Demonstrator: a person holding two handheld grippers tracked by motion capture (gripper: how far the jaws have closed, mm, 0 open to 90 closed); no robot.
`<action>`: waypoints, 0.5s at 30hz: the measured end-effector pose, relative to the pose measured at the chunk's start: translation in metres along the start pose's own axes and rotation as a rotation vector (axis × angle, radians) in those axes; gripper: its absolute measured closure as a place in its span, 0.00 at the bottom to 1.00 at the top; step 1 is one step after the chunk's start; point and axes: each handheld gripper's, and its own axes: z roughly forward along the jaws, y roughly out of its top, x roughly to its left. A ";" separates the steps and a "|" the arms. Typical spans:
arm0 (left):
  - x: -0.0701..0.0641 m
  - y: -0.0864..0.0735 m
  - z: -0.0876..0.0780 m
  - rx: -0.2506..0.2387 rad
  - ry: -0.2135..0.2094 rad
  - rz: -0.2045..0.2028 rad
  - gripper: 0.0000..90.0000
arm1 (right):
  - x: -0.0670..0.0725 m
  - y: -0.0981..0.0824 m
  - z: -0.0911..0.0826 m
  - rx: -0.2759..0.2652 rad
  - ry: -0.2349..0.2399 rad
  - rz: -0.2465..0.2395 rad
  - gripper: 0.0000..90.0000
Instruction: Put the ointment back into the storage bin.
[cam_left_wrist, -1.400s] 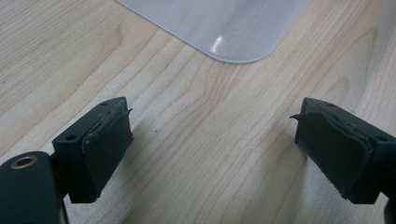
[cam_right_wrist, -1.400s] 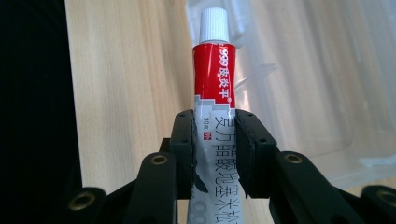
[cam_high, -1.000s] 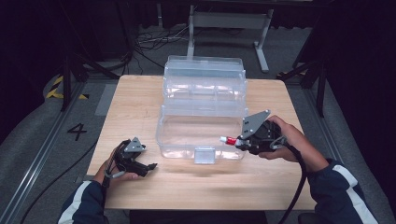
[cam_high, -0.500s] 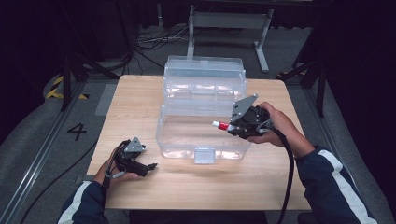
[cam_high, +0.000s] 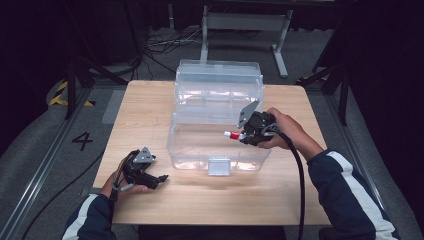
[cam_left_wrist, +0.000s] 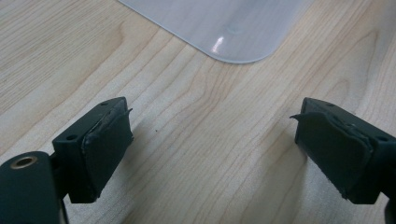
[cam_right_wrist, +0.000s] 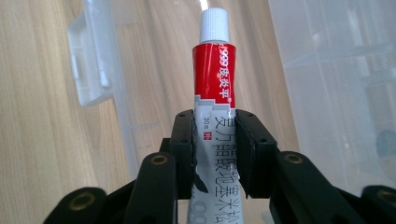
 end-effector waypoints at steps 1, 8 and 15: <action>0.000 0.000 0.000 0.000 -0.002 -0.002 0.12 | -0.001 0.001 0.003 0.004 0.008 -0.004 0.78; 0.000 0.000 0.000 0.000 0.000 -0.001 0.12 | -0.006 0.000 0.022 0.048 0.019 -0.020 0.78; 0.000 0.000 0.000 0.000 -0.001 -0.001 0.12 | -0.009 -0.001 0.038 0.083 0.057 -0.025 0.78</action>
